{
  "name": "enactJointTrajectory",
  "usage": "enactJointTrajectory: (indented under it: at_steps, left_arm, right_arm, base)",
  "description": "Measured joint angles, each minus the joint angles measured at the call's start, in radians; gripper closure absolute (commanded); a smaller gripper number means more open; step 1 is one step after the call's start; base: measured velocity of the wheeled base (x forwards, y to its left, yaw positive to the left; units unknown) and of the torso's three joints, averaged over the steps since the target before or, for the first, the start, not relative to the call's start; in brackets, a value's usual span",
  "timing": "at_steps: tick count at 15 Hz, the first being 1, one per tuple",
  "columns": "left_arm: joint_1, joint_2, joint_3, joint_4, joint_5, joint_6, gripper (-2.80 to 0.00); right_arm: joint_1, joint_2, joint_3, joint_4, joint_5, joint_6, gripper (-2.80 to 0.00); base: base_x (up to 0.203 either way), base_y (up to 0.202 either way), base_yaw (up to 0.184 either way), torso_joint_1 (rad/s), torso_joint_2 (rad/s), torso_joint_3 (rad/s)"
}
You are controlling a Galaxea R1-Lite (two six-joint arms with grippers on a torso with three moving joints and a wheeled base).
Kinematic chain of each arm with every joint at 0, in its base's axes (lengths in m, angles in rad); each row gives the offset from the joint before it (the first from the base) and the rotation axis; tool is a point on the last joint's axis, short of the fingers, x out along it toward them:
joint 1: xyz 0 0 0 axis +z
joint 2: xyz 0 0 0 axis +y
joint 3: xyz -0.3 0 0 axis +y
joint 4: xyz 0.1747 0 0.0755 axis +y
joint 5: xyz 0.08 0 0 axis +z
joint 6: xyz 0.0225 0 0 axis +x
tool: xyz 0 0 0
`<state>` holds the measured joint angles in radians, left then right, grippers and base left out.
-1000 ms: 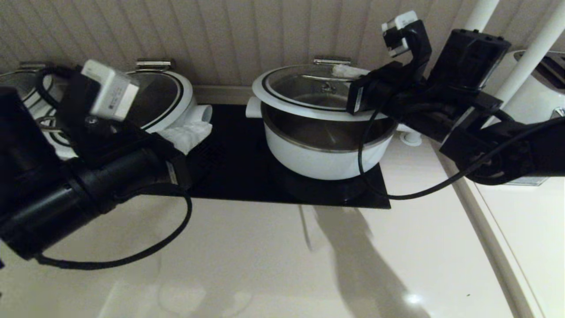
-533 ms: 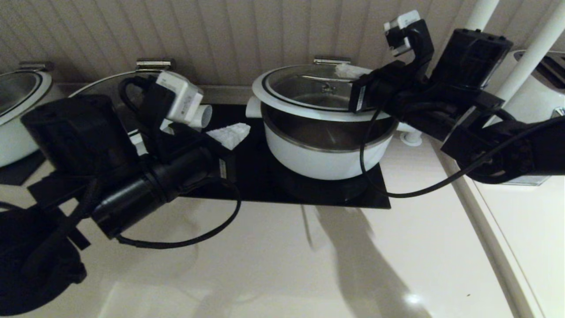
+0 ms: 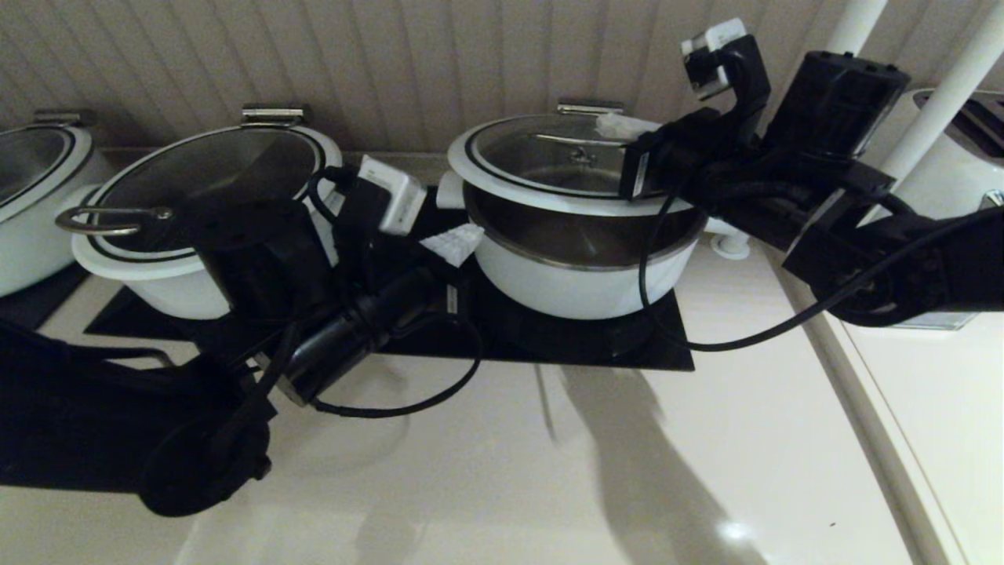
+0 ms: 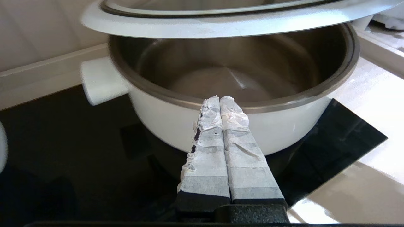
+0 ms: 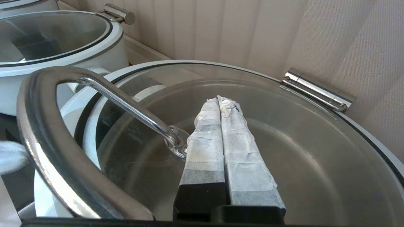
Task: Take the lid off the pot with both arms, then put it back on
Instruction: Hold the pot lid with the left arm
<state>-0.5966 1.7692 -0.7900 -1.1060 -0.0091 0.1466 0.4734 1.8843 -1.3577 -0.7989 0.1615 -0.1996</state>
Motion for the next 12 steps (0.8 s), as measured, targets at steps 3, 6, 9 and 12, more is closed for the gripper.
enactJointTrajectory:
  at_steps: [3, 6, 9, 12]
  left_arm:
    - [0.000, 0.049, -0.064, 0.001, 0.001, 0.000, 0.00]
    - [0.001, 0.089, -0.123, 0.005, 0.002, 0.002, 0.00]
    - [0.002, 0.118, -0.155, 0.008, 0.002, 0.005, 0.00]
    - [0.002, 0.142, -0.204, 0.017, 0.002, 0.006, 0.00]
  right_arm:
    - [0.000, 0.003, -0.006, 0.000, 0.000, 0.000, 0.00]
    - [0.001, 0.003, -0.009, 0.000, 0.000, 0.000, 0.00]
    - [0.002, 0.003, -0.009, 0.000, 0.000, 0.000, 0.00]
    - [0.004, 0.001, -0.007, 0.000, -0.001, 0.000, 0.00]
  base:
    - [0.000, 0.000, 0.000, 0.000, 0.00, 0.000]
    - [0.000, 0.000, 0.000, 0.000, 0.00, 0.000]
    - [0.000, 0.000, 0.000, 0.000, 0.00, 0.000]
    - [0.000, 0.000, 0.000, 0.000, 0.00, 0.000]
